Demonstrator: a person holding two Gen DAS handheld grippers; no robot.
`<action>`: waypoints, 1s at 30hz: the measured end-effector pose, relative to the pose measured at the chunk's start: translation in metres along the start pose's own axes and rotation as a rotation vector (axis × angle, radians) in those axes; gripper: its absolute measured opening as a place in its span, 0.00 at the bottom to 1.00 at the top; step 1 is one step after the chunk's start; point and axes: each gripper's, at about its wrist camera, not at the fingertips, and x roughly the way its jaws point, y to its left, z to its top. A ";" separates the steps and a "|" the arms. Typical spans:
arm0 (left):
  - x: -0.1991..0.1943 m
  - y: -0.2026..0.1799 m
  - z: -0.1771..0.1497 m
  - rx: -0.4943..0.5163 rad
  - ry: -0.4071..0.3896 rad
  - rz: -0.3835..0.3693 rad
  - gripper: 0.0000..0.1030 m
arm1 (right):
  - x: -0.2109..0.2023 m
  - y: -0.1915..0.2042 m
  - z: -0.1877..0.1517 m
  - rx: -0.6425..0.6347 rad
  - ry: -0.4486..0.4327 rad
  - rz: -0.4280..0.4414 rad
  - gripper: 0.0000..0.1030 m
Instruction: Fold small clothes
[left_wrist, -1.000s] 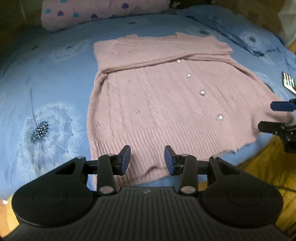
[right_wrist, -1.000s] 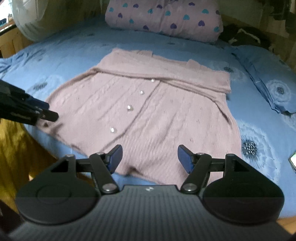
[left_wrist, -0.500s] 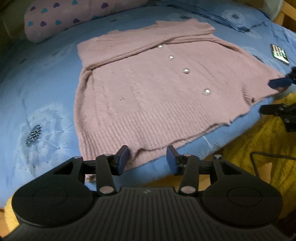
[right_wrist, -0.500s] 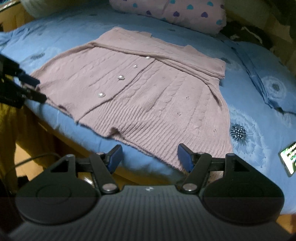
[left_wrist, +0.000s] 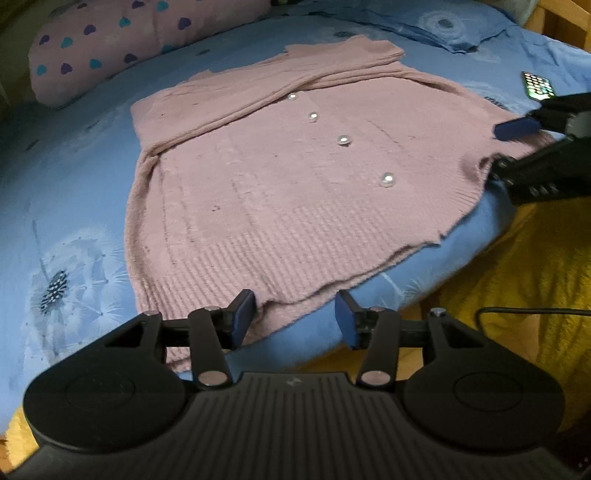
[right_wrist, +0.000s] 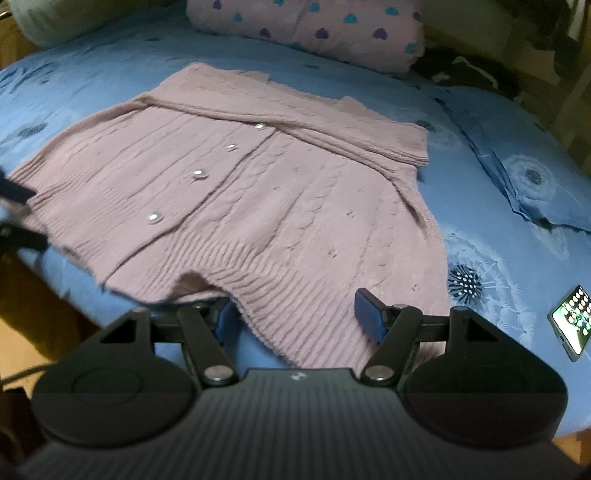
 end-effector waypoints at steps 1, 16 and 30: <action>0.000 -0.001 0.000 0.009 -0.003 -0.005 0.53 | 0.001 -0.002 0.001 0.012 -0.001 -0.003 0.65; 0.024 0.007 0.014 0.000 -0.064 0.020 0.57 | -0.001 -0.026 0.007 0.144 -0.048 0.041 0.21; 0.020 0.029 0.036 -0.097 -0.145 0.017 0.14 | -0.004 -0.032 0.018 0.173 -0.117 0.061 0.09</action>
